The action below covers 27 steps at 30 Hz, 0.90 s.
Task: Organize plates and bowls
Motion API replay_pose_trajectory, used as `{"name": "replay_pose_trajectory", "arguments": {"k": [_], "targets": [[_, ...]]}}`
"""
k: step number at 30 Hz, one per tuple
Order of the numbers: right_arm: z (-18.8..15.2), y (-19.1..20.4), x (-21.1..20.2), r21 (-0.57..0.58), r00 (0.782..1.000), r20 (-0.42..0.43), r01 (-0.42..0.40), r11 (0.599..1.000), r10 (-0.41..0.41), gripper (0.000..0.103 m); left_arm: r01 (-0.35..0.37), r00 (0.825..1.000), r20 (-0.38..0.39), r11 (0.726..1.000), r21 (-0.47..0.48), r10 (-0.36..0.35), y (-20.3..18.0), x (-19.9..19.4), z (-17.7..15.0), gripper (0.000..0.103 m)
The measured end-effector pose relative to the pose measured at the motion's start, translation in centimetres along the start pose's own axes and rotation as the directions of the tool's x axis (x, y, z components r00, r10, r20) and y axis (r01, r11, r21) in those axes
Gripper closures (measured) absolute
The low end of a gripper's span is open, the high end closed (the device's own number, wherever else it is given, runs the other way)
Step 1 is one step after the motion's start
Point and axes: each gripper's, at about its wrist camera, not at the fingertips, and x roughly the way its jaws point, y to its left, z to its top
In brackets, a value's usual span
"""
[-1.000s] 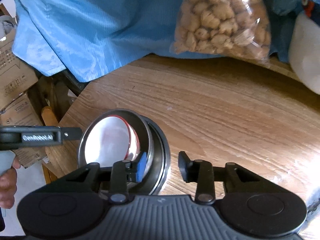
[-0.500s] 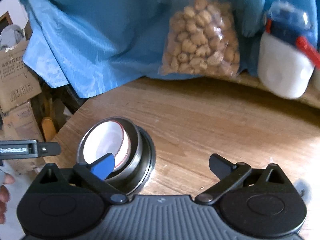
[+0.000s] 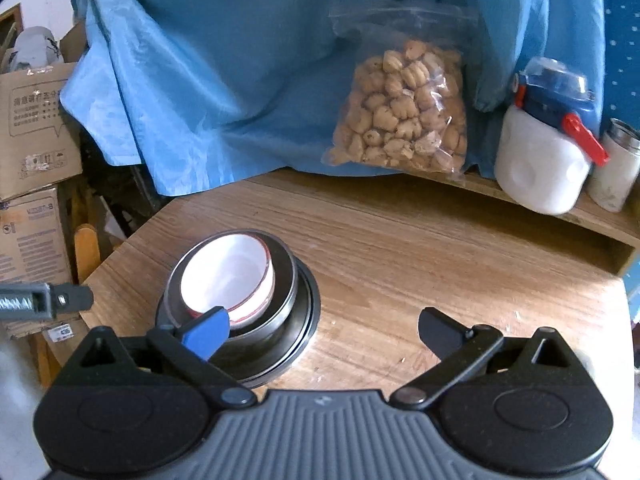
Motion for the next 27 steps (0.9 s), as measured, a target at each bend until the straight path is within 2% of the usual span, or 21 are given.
{"name": "replay_pose_trajectory", "arguments": {"k": [5,10,19,27], "targets": [[-1.3,2.5,-1.3,0.065,0.995,0.014,0.100,0.993,-0.101,0.000,0.082,0.996,0.023,0.989,0.122,-0.085,1.5,0.0,-1.0,0.001],[-1.9,5.2,-3.5,0.149,0.986,0.050,0.151,0.977,-0.160,0.000,0.144,0.987,0.039,0.964,0.221,-0.157,3.8,-1.1,-1.8,0.001],[-4.0,9.2,-7.1,0.158,0.970,0.066,0.221,0.962,-0.233,0.000,0.207,0.971,0.064,0.949,0.239,-0.229,7.2,-2.3,-3.5,0.001],[-6.1,10.1,-9.8,0.193,0.957,0.103,0.249,0.949,-0.272,0.000,0.223,0.962,0.087,0.932,0.284,-0.257,7.6,-3.3,-4.5,0.001]]}}
